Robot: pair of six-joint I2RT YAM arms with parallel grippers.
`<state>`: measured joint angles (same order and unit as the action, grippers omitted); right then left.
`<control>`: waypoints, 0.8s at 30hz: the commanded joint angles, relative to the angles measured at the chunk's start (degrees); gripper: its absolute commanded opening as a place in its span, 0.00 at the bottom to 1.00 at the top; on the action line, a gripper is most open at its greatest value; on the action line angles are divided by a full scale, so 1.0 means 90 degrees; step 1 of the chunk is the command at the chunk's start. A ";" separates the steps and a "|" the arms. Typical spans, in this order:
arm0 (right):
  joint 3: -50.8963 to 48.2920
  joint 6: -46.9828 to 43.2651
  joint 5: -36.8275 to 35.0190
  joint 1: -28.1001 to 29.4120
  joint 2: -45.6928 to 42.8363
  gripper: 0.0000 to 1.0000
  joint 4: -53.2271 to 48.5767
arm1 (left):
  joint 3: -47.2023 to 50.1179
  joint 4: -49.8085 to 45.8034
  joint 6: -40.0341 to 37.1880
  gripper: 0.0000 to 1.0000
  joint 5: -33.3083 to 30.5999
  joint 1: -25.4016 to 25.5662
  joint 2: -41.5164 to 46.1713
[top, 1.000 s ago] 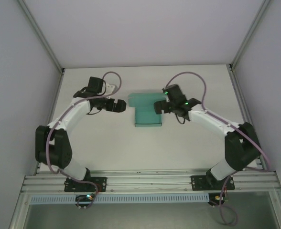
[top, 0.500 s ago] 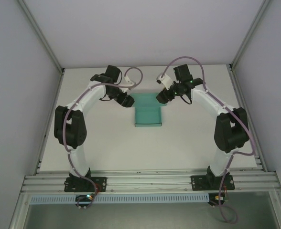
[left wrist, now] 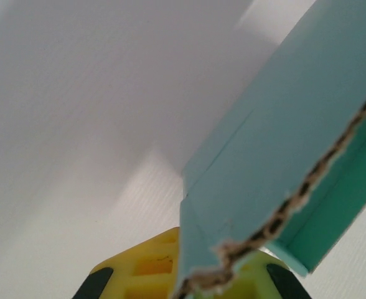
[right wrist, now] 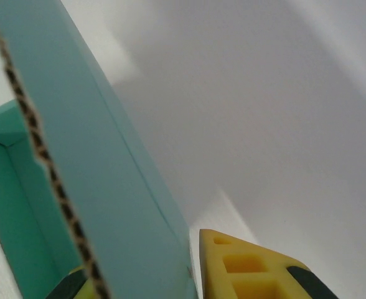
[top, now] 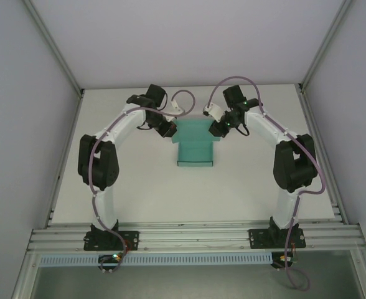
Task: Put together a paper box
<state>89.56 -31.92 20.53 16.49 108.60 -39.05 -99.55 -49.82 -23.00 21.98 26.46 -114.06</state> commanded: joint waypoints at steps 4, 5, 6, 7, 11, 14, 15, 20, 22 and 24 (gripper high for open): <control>0.0005 -0.0077 -0.0598 -0.0066 -0.0098 0.23 -0.0413 | 0.0315 0.0505 0.0257 0.00 -0.0563 0.0058 0.0367; -0.0001 -0.0050 -0.0568 -0.0075 -0.0122 0.23 -0.0446 | 0.0438 0.0619 0.0281 0.00 -0.0577 0.0066 0.0457; -0.0011 -0.0048 -0.0514 -0.0078 -0.0141 0.22 -0.0461 | 0.0552 0.0705 0.0298 0.00 -0.0586 0.0077 0.0537; -0.0031 -0.0064 -0.0453 -0.0083 -0.0148 0.19 -0.0459 | 0.0625 0.0754 0.0309 0.00 -0.0594 0.0092 0.0595; 0.0032 0.0265 -0.0303 -0.0038 -0.0140 0.00 -0.0363 | 0.0640 0.0771 0.0534 0.00 -0.0975 0.0228 0.0680; -0.0139 0.0991 -0.0354 0.0098 -0.0361 0.00 0.0062 | 0.0621 0.0869 0.0941 0.00 -0.1319 0.0382 0.0749; -0.0223 0.1441 -0.0548 0.0189 -0.0477 0.00 0.0293 | 0.0629 0.0969 0.1206 0.00 -0.1470 0.0437 0.0773; -0.0657 0.4650 -0.2123 0.0753 -0.0935 0.00 0.1582 | 0.0709 0.1550 0.3428 0.00 -0.2250 0.0633 0.0680; -0.0669 0.5527 -0.2429 0.0918 -0.0891 0.00 0.1845 | 0.0675 0.1637 0.4050 0.00 -0.2558 0.0772 0.0582; -0.0622 0.6110 -0.2836 0.1032 -0.0773 0.00 0.2017 | 0.0735 0.1845 0.4486 0.00 -0.2617 0.0898 0.0528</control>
<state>83.07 6.57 0.67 24.40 102.52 -29.28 -94.13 -36.23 6.04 1.54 32.29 -109.25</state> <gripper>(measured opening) 0.051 0.052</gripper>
